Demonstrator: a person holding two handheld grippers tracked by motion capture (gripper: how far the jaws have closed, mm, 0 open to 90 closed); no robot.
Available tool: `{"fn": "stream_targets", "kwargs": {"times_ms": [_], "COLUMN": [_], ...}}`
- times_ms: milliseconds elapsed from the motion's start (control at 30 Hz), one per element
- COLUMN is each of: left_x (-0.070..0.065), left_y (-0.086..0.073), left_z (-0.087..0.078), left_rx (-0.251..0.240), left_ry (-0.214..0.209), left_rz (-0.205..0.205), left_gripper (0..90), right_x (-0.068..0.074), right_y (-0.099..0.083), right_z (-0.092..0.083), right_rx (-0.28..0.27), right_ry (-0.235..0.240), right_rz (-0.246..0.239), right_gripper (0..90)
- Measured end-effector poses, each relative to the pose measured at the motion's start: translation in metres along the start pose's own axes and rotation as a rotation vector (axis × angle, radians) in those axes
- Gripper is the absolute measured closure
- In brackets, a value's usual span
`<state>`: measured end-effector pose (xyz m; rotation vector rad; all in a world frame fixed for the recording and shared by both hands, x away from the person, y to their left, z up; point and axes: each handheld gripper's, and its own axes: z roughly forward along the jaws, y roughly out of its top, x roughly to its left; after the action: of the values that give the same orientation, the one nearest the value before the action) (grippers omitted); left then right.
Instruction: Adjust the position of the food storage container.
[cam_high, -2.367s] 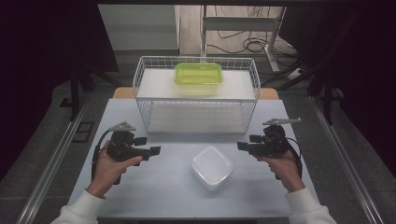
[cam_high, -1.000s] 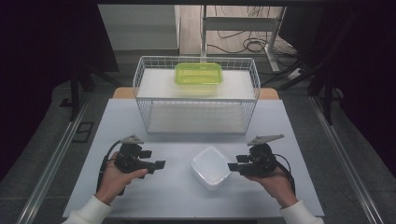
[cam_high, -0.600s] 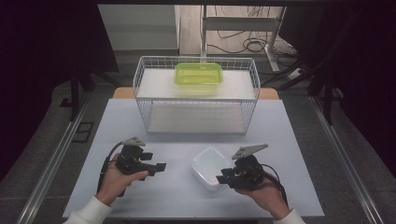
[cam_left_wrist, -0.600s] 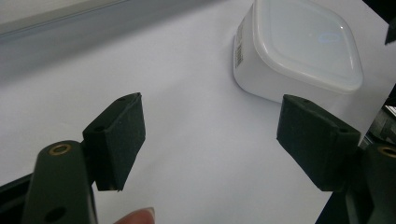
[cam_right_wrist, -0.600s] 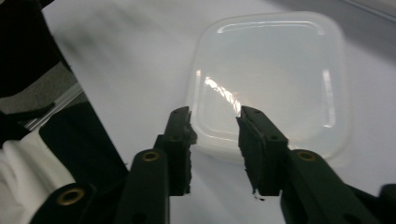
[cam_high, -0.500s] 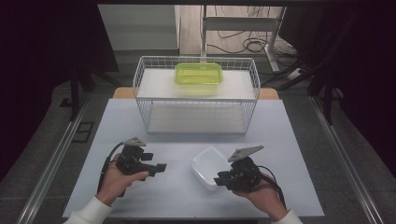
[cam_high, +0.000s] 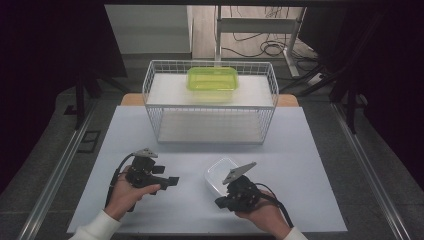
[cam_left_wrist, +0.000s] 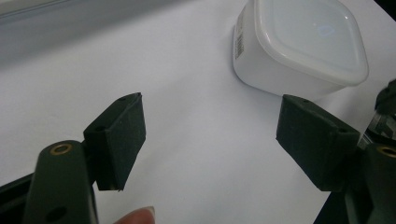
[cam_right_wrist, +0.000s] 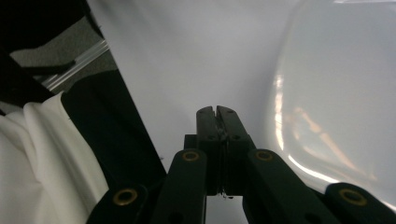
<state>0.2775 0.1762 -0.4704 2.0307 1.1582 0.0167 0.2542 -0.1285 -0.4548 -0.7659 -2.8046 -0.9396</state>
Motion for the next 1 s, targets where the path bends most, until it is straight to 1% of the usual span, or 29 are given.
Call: {"fn": "stream_targets", "kwargs": {"times_ms": [133,233,333,500,667,700,767,1000], "left_x": [0.0,0.001,0.001,0.0,0.001,0.001,0.0,0.0], "left_y": [0.0,-0.001,-0.001,-0.001,-0.001,-0.001,-0.002,-0.002], "left_z": [-0.001,-0.001,-0.001,-0.001,0.001,0.001,0.001,0.001], "left_rx": [-0.004,-0.003,-0.003,0.0,0.006,0.01,0.012,0.011], "left_ry": [0.002,0.003,0.006,0.005,0.007,0.01,0.02,0.013], "left_rz": [0.001,0.002,0.004,0.005,0.008,0.012,0.017,0.017], "left_gripper": [23.3,23.3,23.4,23.5,23.4,23.4,23.4,23.4], "right_x": [0.007,0.009,0.008,0.005,0.004,0.003,0.003,0.0], "right_y": [0.006,0.008,0.008,0.006,0.005,0.005,0.004,0.002], "right_z": [0.013,0.023,0.028,0.029,0.029,0.029,0.029,0.029], "right_rx": [0.04,0.066,0.078,0.082,0.088,0.092,0.092,0.089], "right_ry": [-0.024,-0.029,-0.043,-0.076,-0.106,-0.112,-0.114,-0.135], "right_rz": [-0.034,-0.042,-0.044,-0.031,-0.027,-0.034,-0.032,-0.024], "right_gripper": [89.0,88.9,88.9,89.0,89.0,89.0,89.0,89.0]}}
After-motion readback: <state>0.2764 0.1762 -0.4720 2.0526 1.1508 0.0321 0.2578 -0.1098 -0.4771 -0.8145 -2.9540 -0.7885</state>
